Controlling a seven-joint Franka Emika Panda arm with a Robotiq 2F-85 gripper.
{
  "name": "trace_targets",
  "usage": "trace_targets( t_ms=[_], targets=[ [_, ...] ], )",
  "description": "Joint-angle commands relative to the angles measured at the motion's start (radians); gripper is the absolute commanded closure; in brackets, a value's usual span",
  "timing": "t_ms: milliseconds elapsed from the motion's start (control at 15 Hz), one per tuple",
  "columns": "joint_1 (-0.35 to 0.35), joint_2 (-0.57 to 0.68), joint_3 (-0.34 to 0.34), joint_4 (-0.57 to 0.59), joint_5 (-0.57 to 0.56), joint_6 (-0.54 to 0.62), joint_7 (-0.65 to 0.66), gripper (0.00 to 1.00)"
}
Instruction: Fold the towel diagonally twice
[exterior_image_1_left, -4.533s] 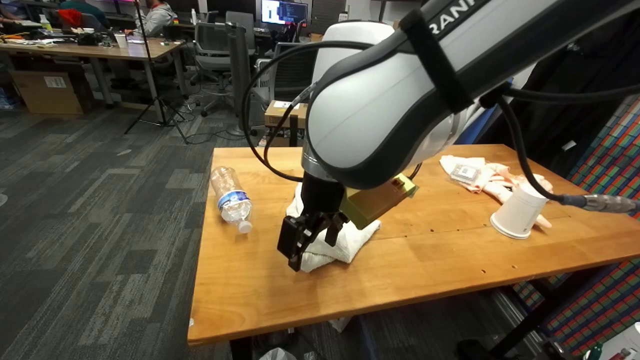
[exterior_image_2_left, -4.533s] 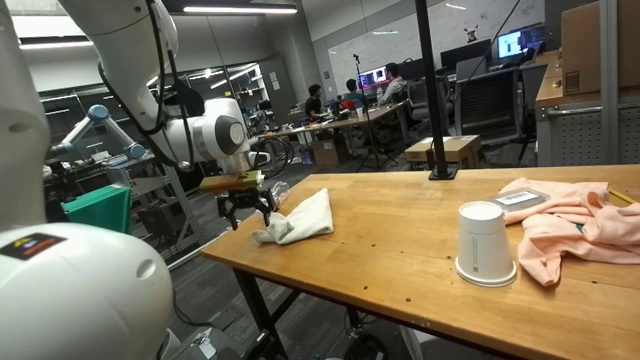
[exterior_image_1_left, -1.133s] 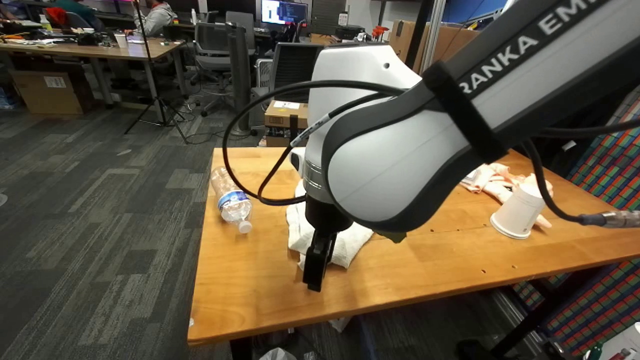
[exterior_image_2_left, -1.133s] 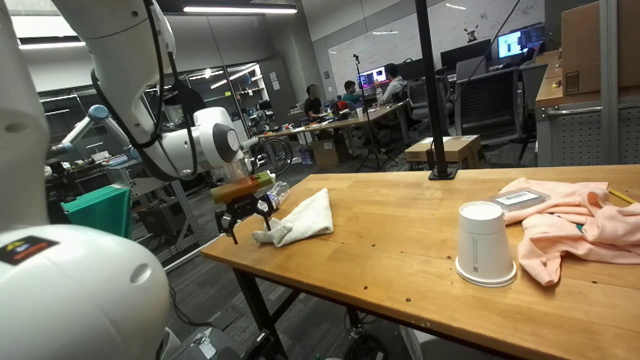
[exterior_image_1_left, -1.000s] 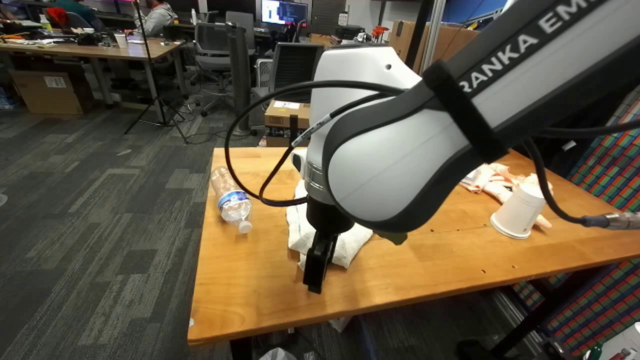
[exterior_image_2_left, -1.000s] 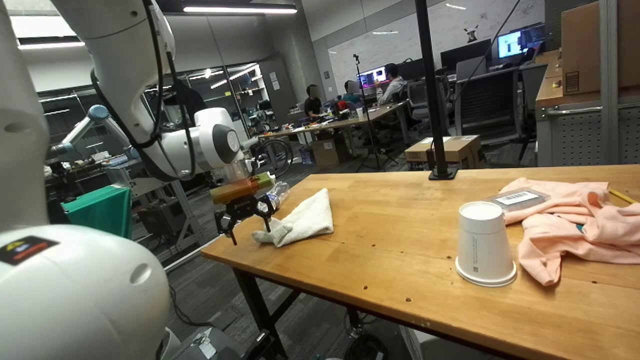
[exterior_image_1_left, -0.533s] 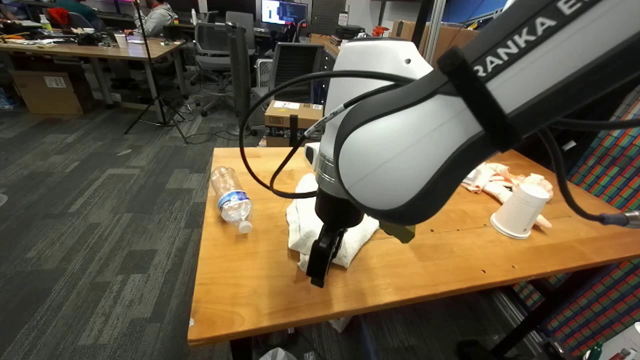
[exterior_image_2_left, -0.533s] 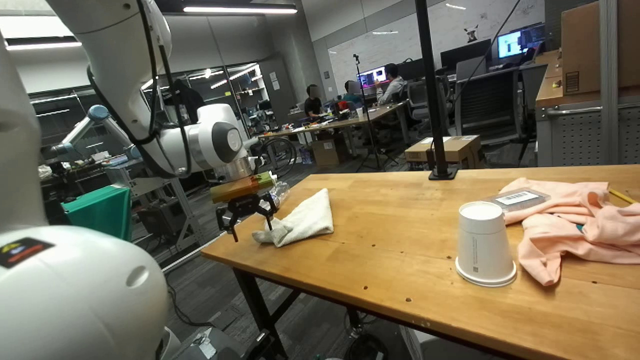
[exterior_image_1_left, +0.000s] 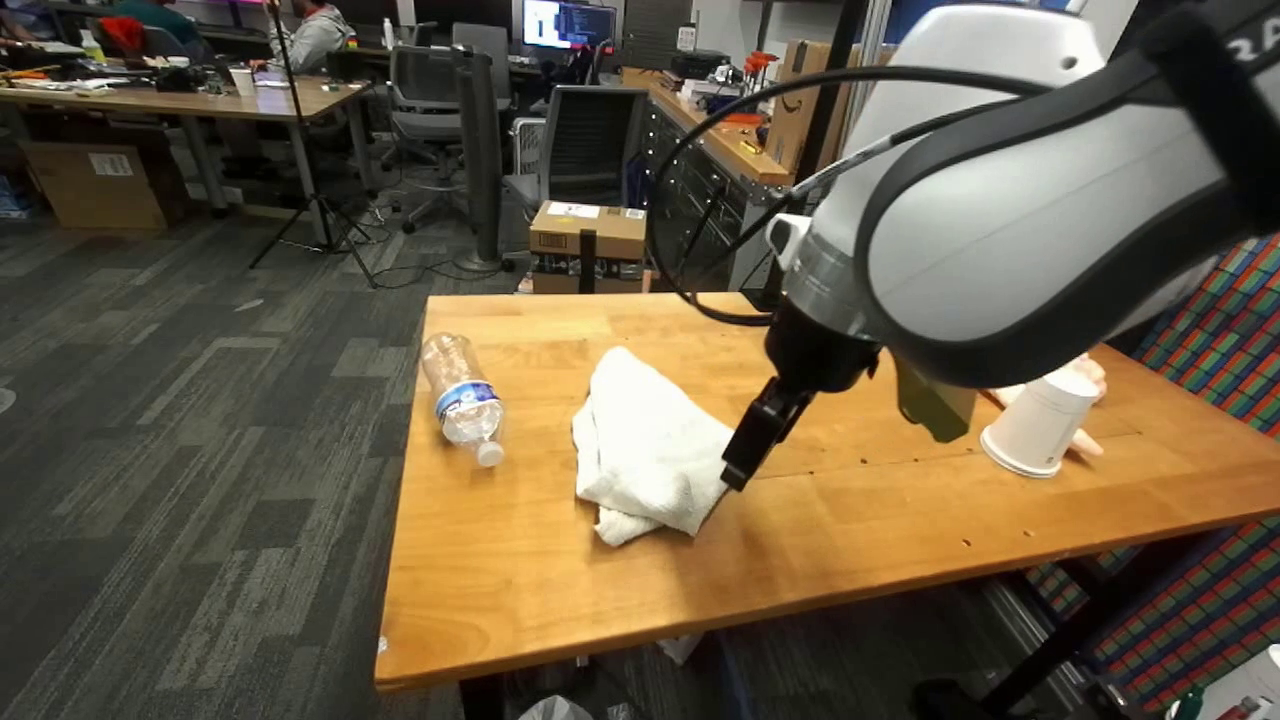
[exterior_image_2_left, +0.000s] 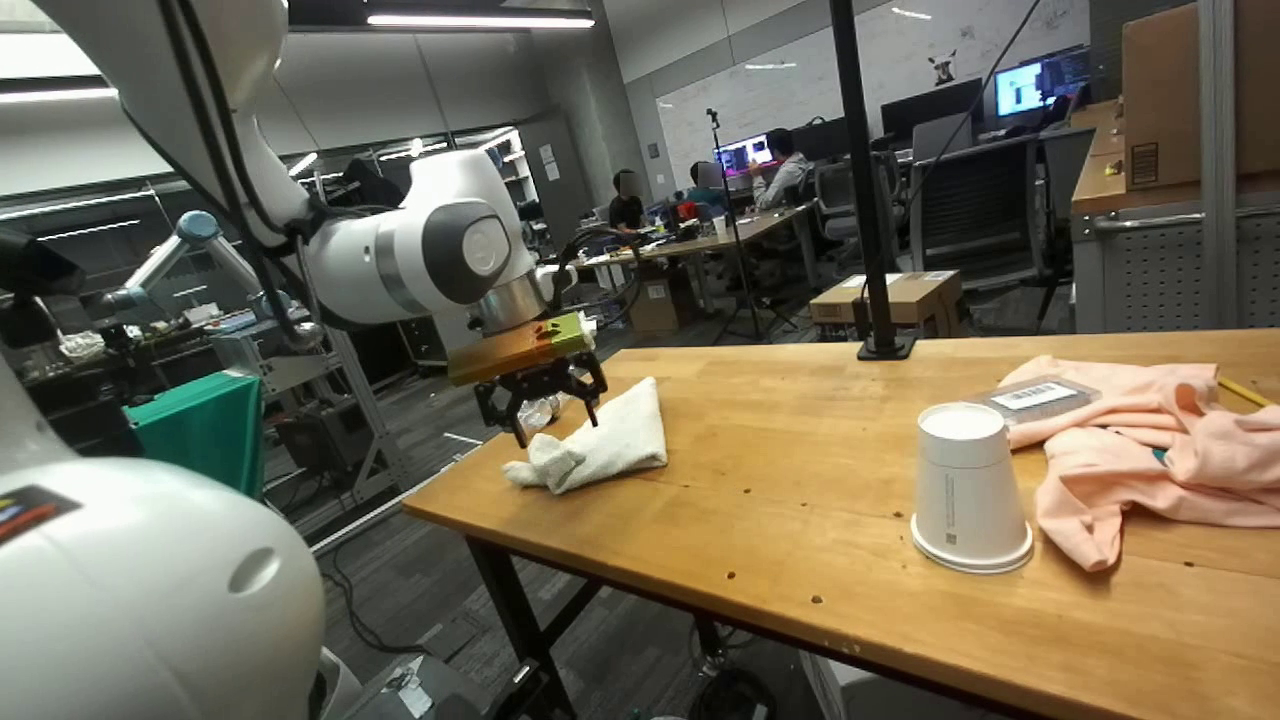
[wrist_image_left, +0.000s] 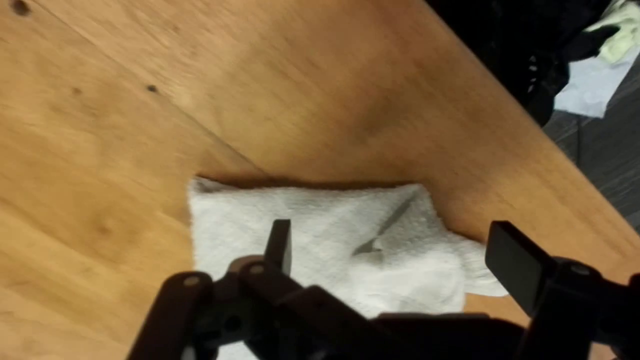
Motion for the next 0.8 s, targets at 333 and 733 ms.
trace_targets(
  t_ms=[333, 733],
  targets=[
    [-0.025, -0.145, -0.205, -0.091, -0.004, 0.065, -0.024, 0.00],
    [-0.021, -0.150, -0.200, -0.100, -0.005, 0.072, -0.023, 0.00]
  ],
)
